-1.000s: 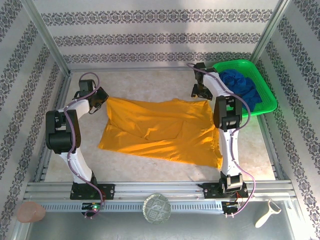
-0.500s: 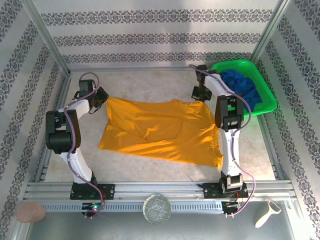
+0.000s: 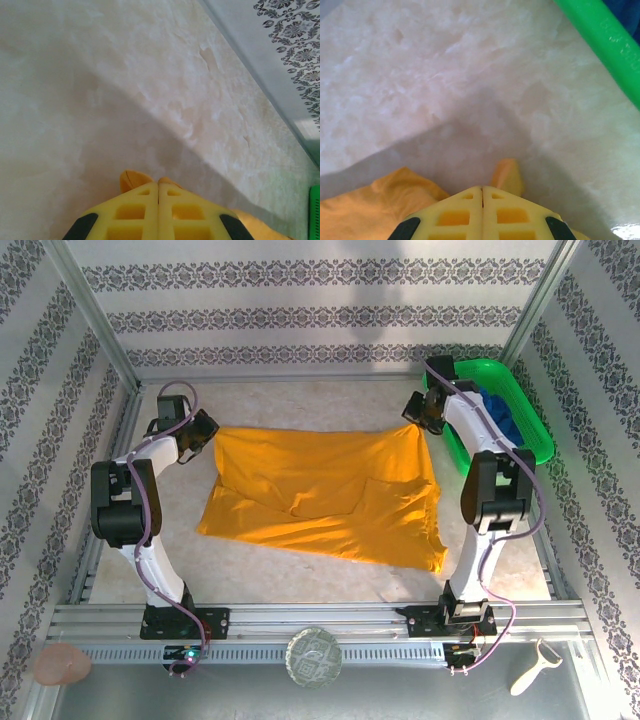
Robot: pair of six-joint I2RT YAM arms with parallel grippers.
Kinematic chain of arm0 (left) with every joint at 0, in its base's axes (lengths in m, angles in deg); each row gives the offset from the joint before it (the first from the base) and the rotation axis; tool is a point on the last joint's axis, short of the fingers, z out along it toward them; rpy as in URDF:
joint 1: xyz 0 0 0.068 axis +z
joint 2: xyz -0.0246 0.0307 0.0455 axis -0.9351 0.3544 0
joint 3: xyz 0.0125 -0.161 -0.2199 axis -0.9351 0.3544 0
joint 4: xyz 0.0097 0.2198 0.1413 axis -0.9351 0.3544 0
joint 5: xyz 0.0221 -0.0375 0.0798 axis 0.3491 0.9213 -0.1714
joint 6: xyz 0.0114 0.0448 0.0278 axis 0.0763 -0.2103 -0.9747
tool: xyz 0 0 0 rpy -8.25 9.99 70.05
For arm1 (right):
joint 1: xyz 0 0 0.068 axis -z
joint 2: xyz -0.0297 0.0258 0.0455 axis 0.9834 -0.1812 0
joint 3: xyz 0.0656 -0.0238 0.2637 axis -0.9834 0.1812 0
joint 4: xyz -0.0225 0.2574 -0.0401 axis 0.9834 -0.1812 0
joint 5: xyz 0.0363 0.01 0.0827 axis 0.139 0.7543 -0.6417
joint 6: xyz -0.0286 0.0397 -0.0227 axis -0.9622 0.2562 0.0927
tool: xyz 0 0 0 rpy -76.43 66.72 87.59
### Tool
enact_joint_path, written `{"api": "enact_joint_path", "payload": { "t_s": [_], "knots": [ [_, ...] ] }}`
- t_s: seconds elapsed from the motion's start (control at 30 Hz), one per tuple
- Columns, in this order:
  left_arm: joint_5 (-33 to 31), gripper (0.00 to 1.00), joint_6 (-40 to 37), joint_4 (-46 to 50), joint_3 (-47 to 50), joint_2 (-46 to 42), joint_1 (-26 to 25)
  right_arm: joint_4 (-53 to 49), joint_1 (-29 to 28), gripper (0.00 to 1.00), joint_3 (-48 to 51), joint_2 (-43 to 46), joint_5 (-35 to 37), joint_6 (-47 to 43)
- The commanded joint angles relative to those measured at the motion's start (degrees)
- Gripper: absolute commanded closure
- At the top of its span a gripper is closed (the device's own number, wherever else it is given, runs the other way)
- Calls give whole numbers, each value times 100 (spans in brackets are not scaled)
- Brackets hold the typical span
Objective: Fold the inside-out t-shirt
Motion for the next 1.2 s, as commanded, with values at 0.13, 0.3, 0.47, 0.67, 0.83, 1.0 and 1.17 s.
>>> {"api": "enact_joint_path", "payload": {
  "t_s": [0.13,0.3,0.47,0.67,0.83,1.0,1.17],
  "knots": [
    [63,100,142,1,207,-566,95,671,-11,100,1365,1174,-222,430],
    [75,100,251,-10,487,-932,124,896,-59,100,2261,2084,-161,602],
    [-24,100,350,5,902,-1346,200,999,-207,100,3146,3018,-7,794],
    [-57,100,449,68,1446,-1649,358,937,-646,100,4463,4383,443,1142],
    [-131,100,562,245,1902,-1802,372,672,-1141,100,5608,5336,941,1592],
    [-424,100,958,468,2754,-2473,464,108,-1590,80,6426,6324,1471,2289],
    [-827,45,1073,990,3320,-3740,622,-282,-1417,46,6112,6902,1879,2094]
  ]
}}
